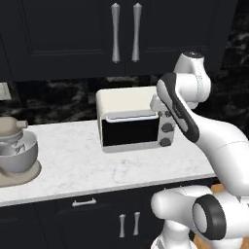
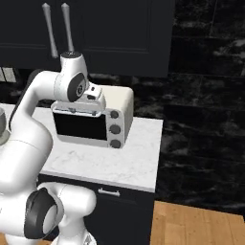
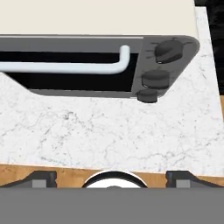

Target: Navigate to the toaster oven.

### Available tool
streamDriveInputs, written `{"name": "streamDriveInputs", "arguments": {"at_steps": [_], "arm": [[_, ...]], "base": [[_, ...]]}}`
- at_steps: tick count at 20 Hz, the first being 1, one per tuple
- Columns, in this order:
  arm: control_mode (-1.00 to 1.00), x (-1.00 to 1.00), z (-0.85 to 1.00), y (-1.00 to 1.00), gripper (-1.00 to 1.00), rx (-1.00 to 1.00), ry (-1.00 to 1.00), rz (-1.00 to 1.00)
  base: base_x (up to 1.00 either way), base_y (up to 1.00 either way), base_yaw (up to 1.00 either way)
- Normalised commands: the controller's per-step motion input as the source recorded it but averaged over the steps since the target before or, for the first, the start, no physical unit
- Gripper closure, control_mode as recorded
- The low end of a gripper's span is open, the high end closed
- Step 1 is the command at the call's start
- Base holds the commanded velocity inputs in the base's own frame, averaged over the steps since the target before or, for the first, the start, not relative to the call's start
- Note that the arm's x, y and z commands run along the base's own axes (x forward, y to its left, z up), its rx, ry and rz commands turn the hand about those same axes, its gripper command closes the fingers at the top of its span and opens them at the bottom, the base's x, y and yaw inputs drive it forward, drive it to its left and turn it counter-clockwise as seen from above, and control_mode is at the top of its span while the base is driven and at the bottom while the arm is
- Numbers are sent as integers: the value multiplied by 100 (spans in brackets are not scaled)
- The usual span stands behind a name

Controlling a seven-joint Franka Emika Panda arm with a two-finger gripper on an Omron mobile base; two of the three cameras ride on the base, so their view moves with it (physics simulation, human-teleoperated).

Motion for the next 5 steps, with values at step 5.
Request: {"name": "streamDriveInputs", "arguments": {"at_steps": [5], "arm": [[100,0,0,0,-100,0,0,0]], "base": [[25,0,0]]}}
